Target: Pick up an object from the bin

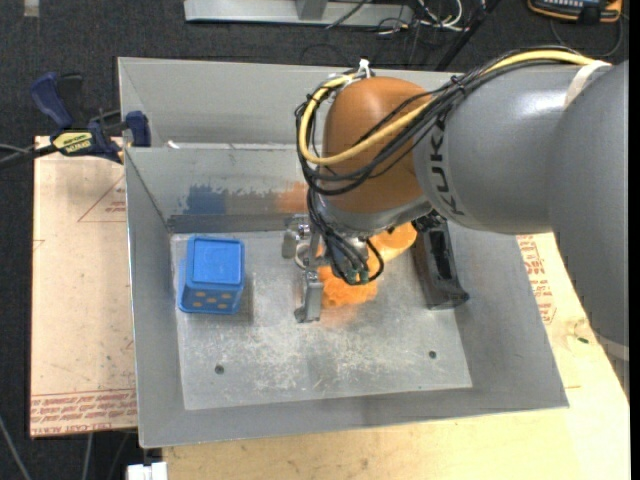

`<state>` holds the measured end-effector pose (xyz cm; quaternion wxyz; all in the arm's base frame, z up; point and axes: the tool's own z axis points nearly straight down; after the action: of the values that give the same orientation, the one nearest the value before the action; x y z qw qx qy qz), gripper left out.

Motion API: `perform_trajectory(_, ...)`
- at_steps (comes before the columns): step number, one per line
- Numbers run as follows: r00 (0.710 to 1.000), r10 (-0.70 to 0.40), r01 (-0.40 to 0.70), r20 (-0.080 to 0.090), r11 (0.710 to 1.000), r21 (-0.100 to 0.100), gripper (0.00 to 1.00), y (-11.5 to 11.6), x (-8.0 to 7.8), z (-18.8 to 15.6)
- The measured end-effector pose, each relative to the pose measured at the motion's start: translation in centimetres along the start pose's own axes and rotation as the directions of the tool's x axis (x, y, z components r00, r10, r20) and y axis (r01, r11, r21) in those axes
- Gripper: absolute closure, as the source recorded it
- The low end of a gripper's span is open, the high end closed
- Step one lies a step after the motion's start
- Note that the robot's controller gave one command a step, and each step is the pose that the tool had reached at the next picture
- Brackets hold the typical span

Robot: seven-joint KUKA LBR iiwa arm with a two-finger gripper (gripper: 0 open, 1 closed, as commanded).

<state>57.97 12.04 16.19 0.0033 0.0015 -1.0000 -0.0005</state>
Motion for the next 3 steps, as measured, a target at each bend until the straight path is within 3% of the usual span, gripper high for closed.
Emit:
perform_trajectory(1, 1.000, 0.002, -0.002, 0.007, 1.000, -0.001, 0.00, 0.0, -0.2, -0.5)
perform_trajectory(2, 0.999, 0.042, -0.042, 0.011, 0.999, -0.004, 0.00, -1.7, -0.9, 1.6)
perform_trajectory(3, 1.000, 0.021, -0.021, 0.005, 1.000, -0.001, 0.00, -4.9, -0.6, 4.0)
